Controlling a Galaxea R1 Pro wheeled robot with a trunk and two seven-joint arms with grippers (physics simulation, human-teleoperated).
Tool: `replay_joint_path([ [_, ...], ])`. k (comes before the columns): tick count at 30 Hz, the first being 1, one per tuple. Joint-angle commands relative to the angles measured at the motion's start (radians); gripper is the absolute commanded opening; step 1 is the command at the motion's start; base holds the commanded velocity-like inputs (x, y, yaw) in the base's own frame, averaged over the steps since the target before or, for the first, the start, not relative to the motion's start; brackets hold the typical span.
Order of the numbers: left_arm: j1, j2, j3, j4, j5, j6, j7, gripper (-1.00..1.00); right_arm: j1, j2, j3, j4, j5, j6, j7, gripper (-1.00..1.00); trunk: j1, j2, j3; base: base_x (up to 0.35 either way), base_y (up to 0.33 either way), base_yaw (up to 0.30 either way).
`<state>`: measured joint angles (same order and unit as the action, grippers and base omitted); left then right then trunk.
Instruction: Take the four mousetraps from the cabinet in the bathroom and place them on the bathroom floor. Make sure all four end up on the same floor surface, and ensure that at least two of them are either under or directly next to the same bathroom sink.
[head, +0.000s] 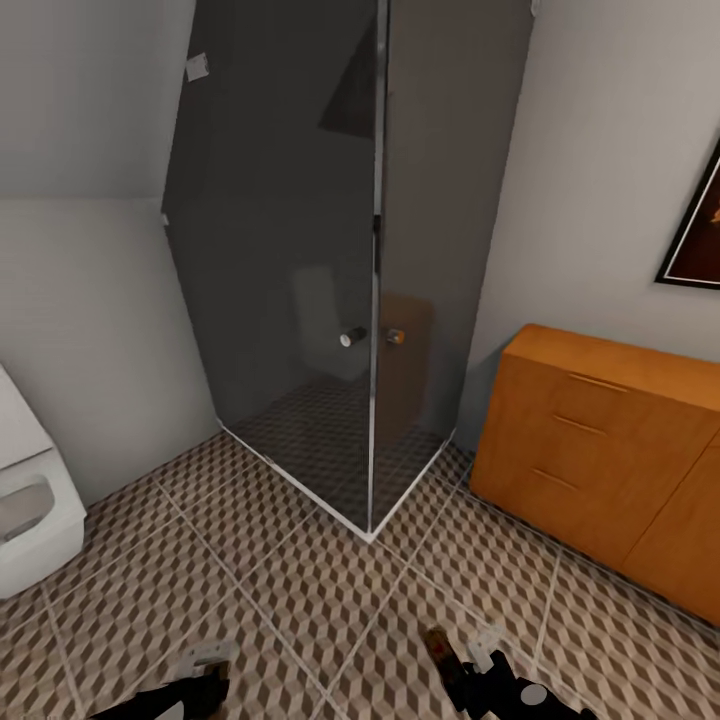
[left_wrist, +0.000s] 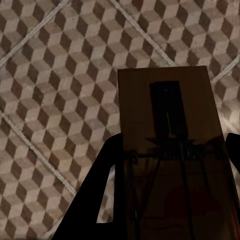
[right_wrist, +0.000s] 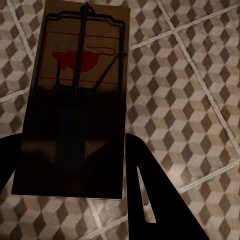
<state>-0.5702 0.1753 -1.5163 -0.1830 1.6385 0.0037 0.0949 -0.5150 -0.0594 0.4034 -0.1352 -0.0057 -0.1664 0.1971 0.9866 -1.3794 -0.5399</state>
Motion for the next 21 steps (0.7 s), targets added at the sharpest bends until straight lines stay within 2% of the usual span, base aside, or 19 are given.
replay_joint_path([
  [1,-0.001,0.001,-0.007,-0.004,0.004,0.000,0.008,-1.00,0.000,0.000,0.000,0.000,-0.003,-0.002,0.005,-1.00,0.000,-0.001,0.000,0.000,0.000,0.221],
  [21,0.000,0.001,-0.007,-0.004,0.004,0.000,0.008,-1.00,0.000,0.000,0.000,0.000,-0.003,-0.002,0.005,-1.00,0.000,-0.001,0.023,0.000,0.000,0.221],
])
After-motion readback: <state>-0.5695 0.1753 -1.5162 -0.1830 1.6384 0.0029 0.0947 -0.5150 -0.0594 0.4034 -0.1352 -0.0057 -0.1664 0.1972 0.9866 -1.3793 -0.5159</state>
